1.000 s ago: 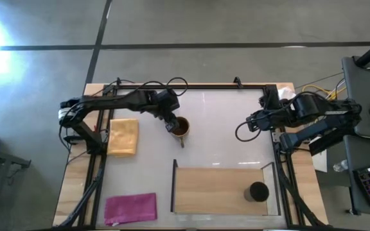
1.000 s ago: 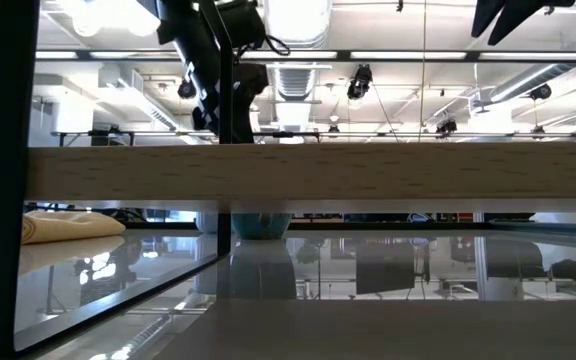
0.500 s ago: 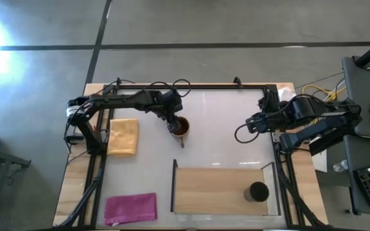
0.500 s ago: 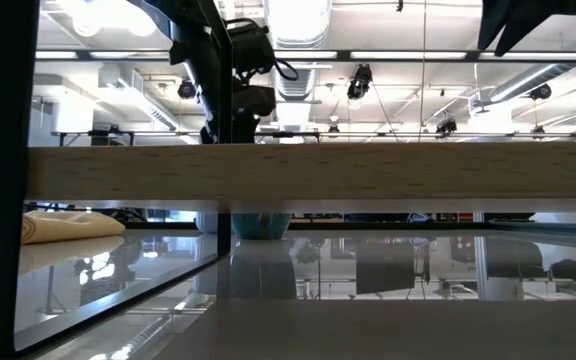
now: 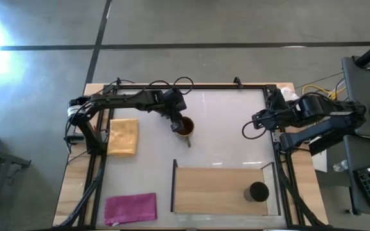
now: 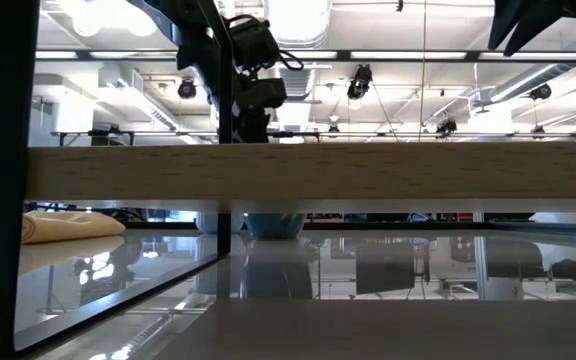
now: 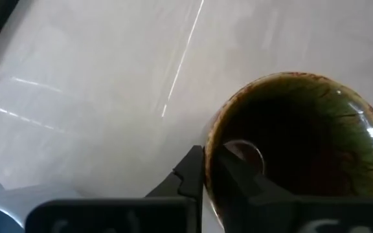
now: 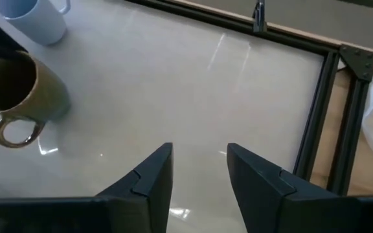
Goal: Stack small to large cups/mugs on shelf
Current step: Put the green and brown patterned mug on the shelf
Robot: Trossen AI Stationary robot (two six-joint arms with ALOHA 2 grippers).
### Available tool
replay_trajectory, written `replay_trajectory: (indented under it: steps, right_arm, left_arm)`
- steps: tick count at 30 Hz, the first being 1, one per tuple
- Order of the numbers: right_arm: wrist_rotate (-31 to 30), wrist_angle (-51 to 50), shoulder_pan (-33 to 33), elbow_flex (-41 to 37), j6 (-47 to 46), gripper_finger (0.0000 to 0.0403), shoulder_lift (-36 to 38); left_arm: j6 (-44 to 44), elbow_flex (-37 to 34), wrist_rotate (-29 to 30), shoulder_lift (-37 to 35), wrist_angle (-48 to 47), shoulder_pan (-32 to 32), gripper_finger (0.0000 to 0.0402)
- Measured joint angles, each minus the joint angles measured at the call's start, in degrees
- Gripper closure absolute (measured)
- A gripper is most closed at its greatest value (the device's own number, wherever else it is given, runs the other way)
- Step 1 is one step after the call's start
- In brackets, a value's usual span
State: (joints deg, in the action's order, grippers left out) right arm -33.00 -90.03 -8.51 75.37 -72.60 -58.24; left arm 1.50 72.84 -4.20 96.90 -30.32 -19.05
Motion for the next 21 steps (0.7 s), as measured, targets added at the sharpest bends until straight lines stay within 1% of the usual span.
replay_trajectory:
  steps: [3,8,11,14,21]
  right_arm:
    - [0.82,-0.05,1.37,-0.7,0.02,0.0264,1.42]
    - [0.88,0.0,4.19,-0.76,2.07,0.0264,3.09]
    - [0.9,0.11,5.28,-0.78,3.56,0.0265,3.05]
    - [0.95,0.3,5.55,-0.78,4.74,0.0267,2.71]
    - [1.44,0.49,5.55,-0.81,5.11,0.0273,2.14]
  left_arm:
    - [0.92,3.4,-0.02,0.09,-3.72,0.11,0.0398]
    - [-0.57,13.39,0.3,0.04,-10.08,0.07,0.04]
    - [-0.6,17.48,0.91,0.17,-12.41,0.13,0.0401]
    - [-0.64,18.91,1.52,0.95,-14.21,0.17,0.0401]
    - [-0.63,19.04,1.79,4.33,-16.17,1.35,0.0401]
